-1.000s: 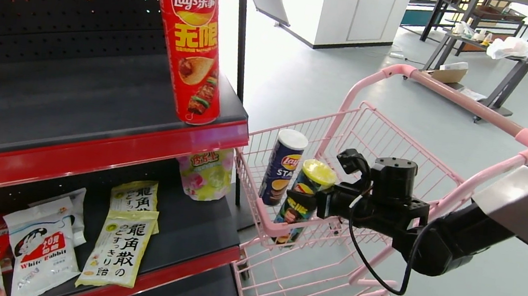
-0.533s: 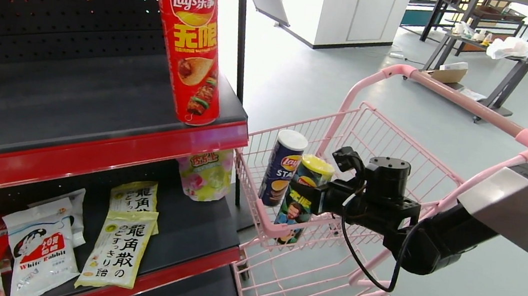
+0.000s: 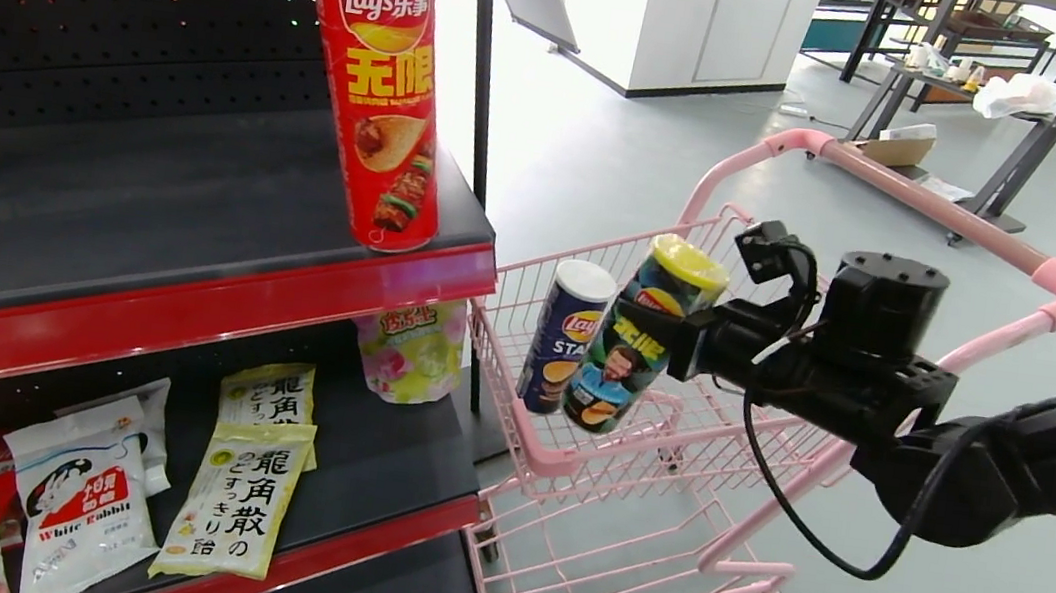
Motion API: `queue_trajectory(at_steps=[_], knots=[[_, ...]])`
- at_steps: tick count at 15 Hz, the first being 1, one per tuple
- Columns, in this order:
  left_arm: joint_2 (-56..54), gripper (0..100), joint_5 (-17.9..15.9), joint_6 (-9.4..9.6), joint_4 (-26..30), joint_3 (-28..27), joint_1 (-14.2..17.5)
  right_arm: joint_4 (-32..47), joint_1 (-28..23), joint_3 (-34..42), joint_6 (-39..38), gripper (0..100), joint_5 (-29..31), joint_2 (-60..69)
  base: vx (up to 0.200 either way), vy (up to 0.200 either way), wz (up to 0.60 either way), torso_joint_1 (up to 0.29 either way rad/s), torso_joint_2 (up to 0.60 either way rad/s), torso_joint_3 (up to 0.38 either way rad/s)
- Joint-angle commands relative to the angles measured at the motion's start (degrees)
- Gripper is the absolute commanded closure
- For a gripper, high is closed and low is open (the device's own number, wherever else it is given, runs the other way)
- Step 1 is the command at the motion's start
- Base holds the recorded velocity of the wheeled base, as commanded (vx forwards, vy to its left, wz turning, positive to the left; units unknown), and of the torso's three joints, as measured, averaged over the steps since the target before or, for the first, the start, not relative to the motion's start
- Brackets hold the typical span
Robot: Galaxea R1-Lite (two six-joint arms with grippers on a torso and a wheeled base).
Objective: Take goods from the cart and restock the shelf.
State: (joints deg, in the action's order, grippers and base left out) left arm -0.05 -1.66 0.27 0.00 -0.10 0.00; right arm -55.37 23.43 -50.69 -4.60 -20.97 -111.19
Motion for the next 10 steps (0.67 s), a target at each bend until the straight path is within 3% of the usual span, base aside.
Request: queue_trajectory(at_steps=[1, 3, 6, 7, 8, 10], knots=[[0.0, 0, 0.0, 0.0, 0.0, 0.0, 0.0, 0.0, -1.0, 0.0, 1.1, 100, 0.0, 7.9, 0.0, 0.0, 0.0, 0.0, 0.0, 0.0], [0.0, 0, 0.0, 0.0, 0.0, 0.0, 0.0, 4.4, -1.7, -0.3, 1.6, 100, 0.0, 14.0, 0.0, 0.0, 0.0, 0.0, 0.0, 0.0], [0.0, 0, 0.0, 0.0, 0.0, 0.0, 0.0, 24.5, -1.0, 0.7, 1.7, 100, 0.3, 29.1, 0.0, 0.0, 0.0, 0.0, 0.0, 0.0], [0.0, 0, 0.0, 0.0, 0.0, 0.0, 0.0, 33.1, 2.1, 2.3, 1.7, 100, 2.0, 35.9, 0.0, 0.0, 0.0, 0.0, 0.0, 0.0], [0.0, 0, 0.0, 0.0, 0.0, 0.0, 0.0, 36.7, 5.0, 4.1, 1.6, 100, 3.7, 39.4, 0.0, 0.0, 0.0, 0.0, 0.0, 0.0], [0.0, 0, 0.0, 0.0, 0.0, 0.0, 0.0, 36.7, 10.1, 12.5, 2.0, 100, 6.4, 43.1, 0.0, 0.0, 0.0, 0.0, 0.0, 0.0]])
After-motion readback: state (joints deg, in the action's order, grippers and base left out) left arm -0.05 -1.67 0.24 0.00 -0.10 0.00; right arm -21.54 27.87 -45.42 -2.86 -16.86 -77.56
